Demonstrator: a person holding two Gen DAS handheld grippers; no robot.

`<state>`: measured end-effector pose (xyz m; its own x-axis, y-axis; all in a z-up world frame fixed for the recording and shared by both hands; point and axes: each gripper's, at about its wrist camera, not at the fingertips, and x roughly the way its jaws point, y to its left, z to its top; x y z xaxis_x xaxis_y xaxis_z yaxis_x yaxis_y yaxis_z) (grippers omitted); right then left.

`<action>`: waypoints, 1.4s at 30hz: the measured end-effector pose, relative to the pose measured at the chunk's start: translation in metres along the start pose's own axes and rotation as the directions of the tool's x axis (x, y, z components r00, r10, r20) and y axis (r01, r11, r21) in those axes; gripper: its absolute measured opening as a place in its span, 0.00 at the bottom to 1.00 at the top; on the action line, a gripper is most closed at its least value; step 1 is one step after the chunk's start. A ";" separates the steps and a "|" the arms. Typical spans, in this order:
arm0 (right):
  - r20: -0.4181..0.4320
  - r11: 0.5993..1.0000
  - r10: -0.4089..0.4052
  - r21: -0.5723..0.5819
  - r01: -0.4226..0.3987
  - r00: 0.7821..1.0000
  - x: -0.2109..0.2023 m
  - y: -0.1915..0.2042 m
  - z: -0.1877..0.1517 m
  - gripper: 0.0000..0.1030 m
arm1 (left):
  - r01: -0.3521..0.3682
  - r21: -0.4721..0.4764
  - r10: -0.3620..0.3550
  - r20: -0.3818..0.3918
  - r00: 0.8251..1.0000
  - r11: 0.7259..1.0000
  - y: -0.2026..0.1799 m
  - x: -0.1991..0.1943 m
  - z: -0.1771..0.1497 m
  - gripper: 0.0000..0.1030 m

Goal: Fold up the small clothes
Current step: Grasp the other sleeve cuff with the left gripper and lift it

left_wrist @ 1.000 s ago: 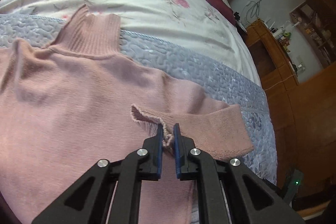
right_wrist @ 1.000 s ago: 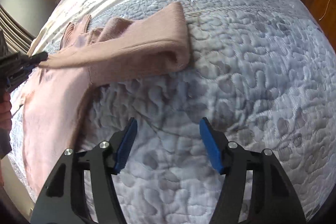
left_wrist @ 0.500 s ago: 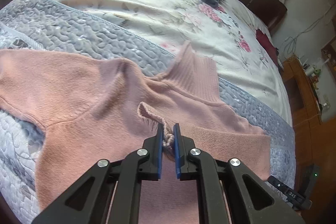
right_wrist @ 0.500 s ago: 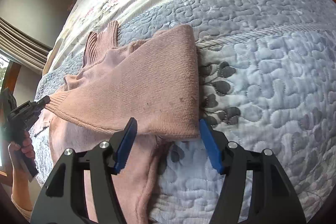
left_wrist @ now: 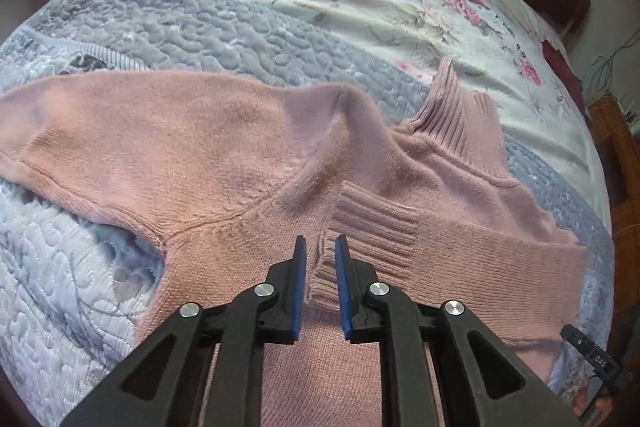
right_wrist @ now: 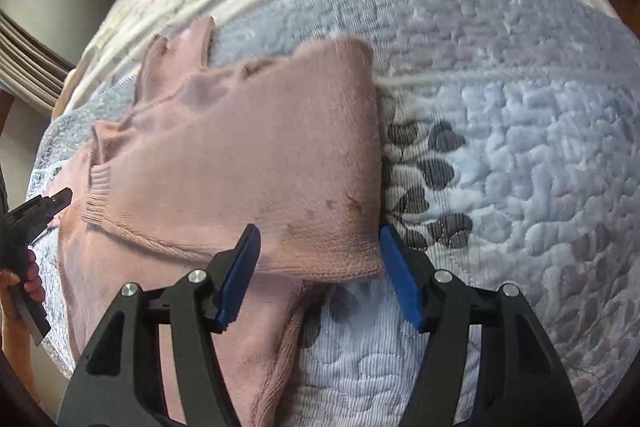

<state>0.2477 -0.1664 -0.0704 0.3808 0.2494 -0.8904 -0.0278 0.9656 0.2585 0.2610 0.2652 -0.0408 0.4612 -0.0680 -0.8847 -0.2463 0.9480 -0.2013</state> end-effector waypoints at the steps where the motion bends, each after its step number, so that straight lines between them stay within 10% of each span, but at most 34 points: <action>1: 0.039 1.000 0.016 -0.010 -0.016 0.999 -0.012 0.004 0.002 0.63 | 0.003 0.019 -0.004 0.023 1.000 1.000 -0.008 -0.007 0.000 0.34; 6: -0.005 0.994 0.110 -0.010 -0.110 0.994 -0.009 0.024 0.010 0.69 | 0.020 0.132 -0.022 0.007 1.000 0.991 -0.052 0.000 -0.009 0.45; 15: -0.089 0.999 0.032 -0.026 -0.034 0.996 0.041 0.031 -0.003 0.71 | -0.040 0.197 0.056 -0.076 0.996 0.980 -0.055 0.064 -0.042 0.45; 22: -0.068 0.995 0.047 -0.079 -0.052 0.997 0.027 0.057 -0.002 0.76 | -0.017 0.258 0.024 -0.025 0.999 0.966 -0.039 0.020 -0.037 0.52; 26: -0.055 0.989 0.101 -0.099 -0.106 0.993 0.018 0.080 -0.002 0.75 | -0.106 0.225 0.097 0.054 0.994 0.968 0.030 -0.018 -0.028 0.60; 34: -0.101 0.981 0.094 -0.158 -0.109 0.990 0.043 0.122 -0.003 0.76 | -0.298 -0.127 0.308 0.061 0.950 0.946 0.237 -0.056 -0.005 0.60; 42: -0.127 0.991 0.085 -0.094 -0.097 0.988 0.062 0.111 0.000 0.76 | -0.135 -0.505 0.208 0.090 0.974 0.853 0.367 -0.055 0.006 0.60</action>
<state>0.2686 -0.0440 -0.0967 0.2568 0.3380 -0.9054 -0.1512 0.9394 0.3078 0.1506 0.6185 -0.0630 0.4751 0.1585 -0.8655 -0.7025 0.6606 -0.2646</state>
